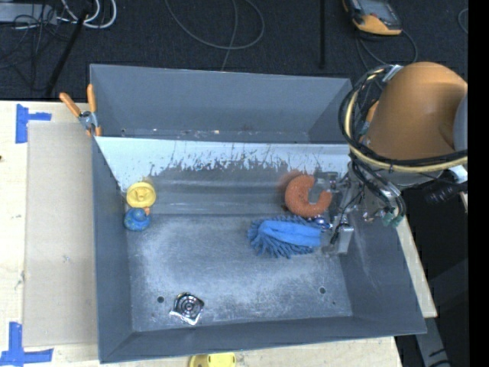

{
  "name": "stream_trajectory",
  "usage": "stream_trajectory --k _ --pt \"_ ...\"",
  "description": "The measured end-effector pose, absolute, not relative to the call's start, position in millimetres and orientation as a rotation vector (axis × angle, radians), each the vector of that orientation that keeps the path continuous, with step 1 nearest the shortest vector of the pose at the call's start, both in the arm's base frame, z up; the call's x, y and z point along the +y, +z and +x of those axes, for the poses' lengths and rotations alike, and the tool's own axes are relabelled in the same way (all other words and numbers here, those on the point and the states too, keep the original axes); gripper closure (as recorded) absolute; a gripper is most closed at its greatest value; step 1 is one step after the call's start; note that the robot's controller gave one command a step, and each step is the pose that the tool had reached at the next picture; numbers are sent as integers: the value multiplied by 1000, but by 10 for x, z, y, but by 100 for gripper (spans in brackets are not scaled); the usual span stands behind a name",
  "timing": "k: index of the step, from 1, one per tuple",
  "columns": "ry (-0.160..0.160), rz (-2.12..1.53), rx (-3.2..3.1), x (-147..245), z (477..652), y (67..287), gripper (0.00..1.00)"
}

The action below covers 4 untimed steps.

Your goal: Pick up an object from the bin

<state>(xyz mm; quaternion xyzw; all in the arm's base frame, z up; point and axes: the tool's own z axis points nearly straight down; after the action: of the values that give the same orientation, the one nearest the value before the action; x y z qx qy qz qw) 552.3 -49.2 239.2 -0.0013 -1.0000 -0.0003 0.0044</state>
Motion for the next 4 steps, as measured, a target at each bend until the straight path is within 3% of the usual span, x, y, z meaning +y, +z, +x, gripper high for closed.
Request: stream_trajectory --k 1,2,3,4 --pt "0 -2 -3141 -490 5537 2440 0" --pt "2 23 -3150 -385 5717 2013 0" --pt "0 140 -3140 -177 5783 1450 0" --pt "-1 101 -3140 -76 5772 946 100"
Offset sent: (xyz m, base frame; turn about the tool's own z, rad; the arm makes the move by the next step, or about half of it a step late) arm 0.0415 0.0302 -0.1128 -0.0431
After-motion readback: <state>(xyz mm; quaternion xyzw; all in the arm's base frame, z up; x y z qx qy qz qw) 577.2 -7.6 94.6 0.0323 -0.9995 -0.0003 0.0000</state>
